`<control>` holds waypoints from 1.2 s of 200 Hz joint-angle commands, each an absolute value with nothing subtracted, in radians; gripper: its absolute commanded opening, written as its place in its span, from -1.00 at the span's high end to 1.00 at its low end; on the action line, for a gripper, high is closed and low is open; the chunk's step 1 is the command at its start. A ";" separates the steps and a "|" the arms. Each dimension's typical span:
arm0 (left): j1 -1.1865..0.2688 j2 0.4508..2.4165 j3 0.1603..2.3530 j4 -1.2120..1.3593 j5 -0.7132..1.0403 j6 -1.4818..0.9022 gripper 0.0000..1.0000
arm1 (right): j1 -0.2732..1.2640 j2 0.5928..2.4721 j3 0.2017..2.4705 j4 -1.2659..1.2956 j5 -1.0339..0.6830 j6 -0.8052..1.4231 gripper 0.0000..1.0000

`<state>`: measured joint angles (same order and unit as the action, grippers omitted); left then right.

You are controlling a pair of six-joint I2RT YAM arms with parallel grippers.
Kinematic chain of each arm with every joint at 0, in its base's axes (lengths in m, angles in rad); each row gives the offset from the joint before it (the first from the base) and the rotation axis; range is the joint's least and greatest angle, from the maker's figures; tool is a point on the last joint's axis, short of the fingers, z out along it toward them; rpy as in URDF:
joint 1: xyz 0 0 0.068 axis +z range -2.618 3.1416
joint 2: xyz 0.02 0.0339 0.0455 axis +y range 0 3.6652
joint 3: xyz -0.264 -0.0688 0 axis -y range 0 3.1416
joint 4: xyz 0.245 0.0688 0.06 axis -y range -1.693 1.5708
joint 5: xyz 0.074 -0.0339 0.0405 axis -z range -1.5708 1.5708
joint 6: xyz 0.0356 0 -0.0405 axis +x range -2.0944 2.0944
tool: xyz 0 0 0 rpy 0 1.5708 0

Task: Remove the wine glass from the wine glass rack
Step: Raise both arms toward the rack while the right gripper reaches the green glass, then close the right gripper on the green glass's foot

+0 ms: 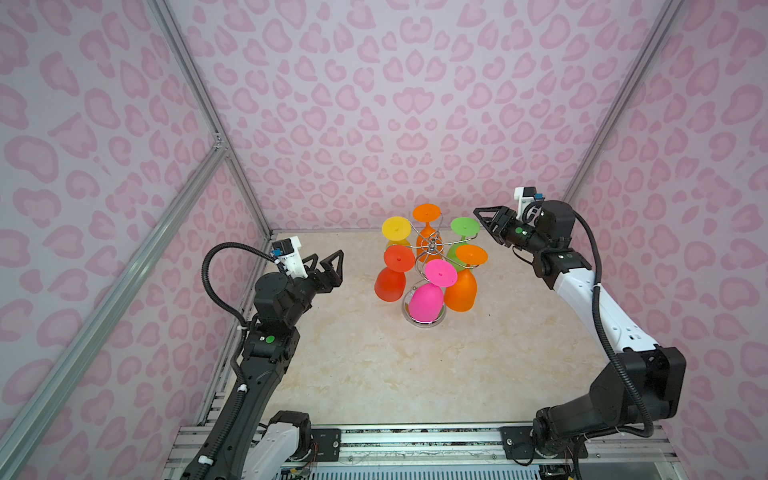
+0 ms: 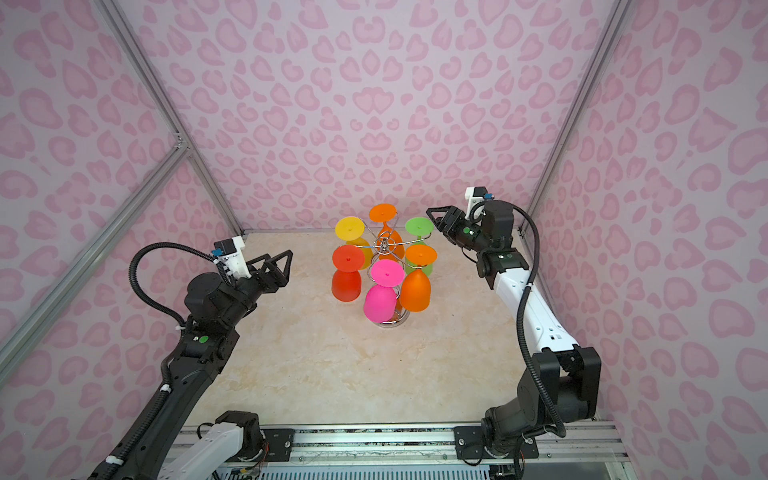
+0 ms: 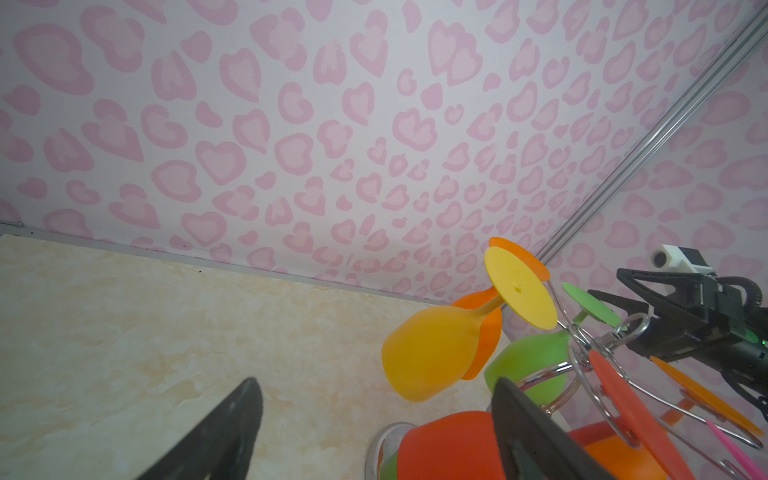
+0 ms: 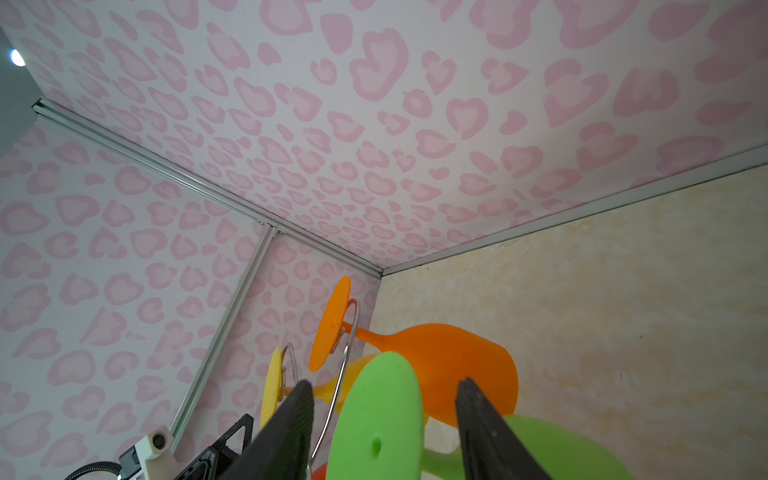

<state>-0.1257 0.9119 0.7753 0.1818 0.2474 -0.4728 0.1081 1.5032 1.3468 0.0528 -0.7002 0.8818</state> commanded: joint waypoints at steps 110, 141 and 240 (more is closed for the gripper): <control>-0.126 0.912 0.789 0.153 0.253 -0.469 -0.76 | 0.126 1.490 1.339 0.025 -0.721 0.853 0.12; -0.126 0.905 0.787 0.147 0.249 -0.468 -0.76 | 0.126 1.494 1.341 0.024 -0.732 0.851 0.20; -0.126 0.916 0.787 0.140 0.248 -0.466 -0.76 | 0.144 1.501 1.353 0.004 -0.756 0.840 0.40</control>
